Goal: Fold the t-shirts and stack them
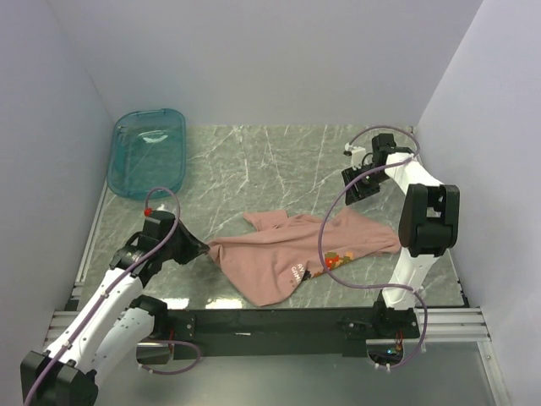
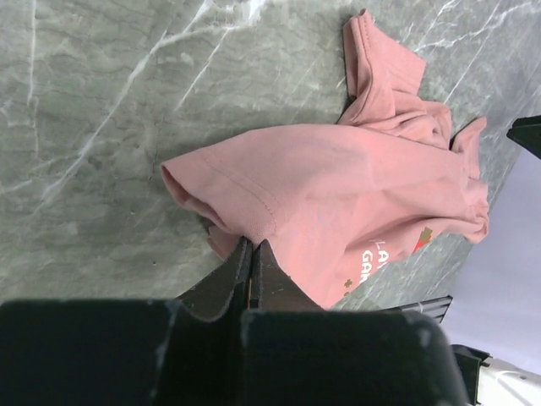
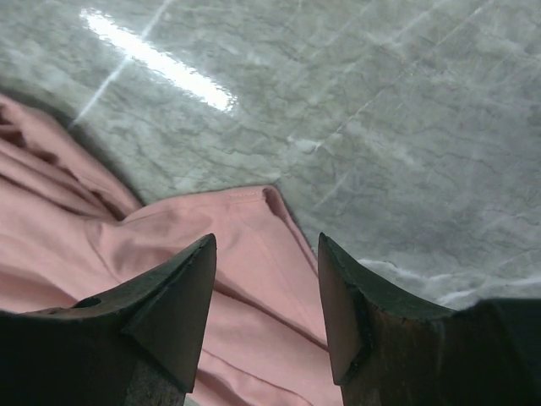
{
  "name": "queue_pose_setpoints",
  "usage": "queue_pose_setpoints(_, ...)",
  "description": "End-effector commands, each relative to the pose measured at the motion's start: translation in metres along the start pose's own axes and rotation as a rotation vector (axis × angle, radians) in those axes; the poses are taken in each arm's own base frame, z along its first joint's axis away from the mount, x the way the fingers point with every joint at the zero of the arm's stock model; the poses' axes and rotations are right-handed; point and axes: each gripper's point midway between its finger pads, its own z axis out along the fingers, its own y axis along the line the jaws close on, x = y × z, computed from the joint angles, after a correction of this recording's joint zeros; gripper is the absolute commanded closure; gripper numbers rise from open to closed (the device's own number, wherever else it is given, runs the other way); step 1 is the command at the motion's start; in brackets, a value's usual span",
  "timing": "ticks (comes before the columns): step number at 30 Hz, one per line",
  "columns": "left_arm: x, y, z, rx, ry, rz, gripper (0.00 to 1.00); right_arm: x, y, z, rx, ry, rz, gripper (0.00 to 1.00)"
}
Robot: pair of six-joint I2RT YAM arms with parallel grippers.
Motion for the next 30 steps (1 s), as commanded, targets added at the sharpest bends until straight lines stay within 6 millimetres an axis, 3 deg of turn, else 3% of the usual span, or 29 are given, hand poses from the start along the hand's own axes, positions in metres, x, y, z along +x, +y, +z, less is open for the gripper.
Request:
queue_pose_setpoints(1, 0.001, -0.005, 0.004, 0.035, 0.013, 0.021, 1.00, -0.002, -0.009, 0.009, 0.031, 0.014, 0.004, 0.42)
queue_pose_setpoints(9, 0.000, -0.005, 0.004, 0.042, 0.005, 0.023, 1.00, 0.011, -0.001, 0.023, -0.002, 0.078, -0.003, 0.46)
queue_pose_setpoints(14, -0.002, -0.006, 0.002, 0.038, -0.004, 0.032, 1.00, 0.013, 0.016, 0.031, -0.035, 0.114, -0.038, 0.51)
queue_pose_setpoints(20, -0.006, -0.009, 0.000, 0.041, -0.018, 0.043, 1.00, 0.025, 0.021, 0.033, -0.056, 0.158, -0.040, 0.68)
queue_pose_setpoints(21, -0.007, -0.010, -0.001, 0.044, -0.021, 0.045, 1.00, 0.025, 0.020, 0.033, -0.054, 0.158, -0.044, 0.75)
queue_pose_setpoints(23, -0.009, -0.012, -0.002, 0.049, -0.027, 0.052, 1.00, 0.019, 0.022, 0.026, -0.046, 0.135, -0.057, 0.87)
queue_pose_setpoints(24, -0.012, -0.016, -0.003, 0.055, -0.035, 0.056, 1.00, 0.016, 0.023, 0.022, -0.040, 0.117, -0.066, 0.98)
queue_pose_setpoints(27, -0.022, -0.025, -0.011, 0.065, -0.071, 0.079, 1.00, -0.007, 0.034, -0.013, -0.011, 0.014, -0.113, 1.00)
queue_pose_setpoints(30, -0.041, -0.040, -0.026, 0.077, -0.143, 0.121, 1.00, -0.039, 0.050, -0.072, 0.032, -0.125, -0.168, 1.00)
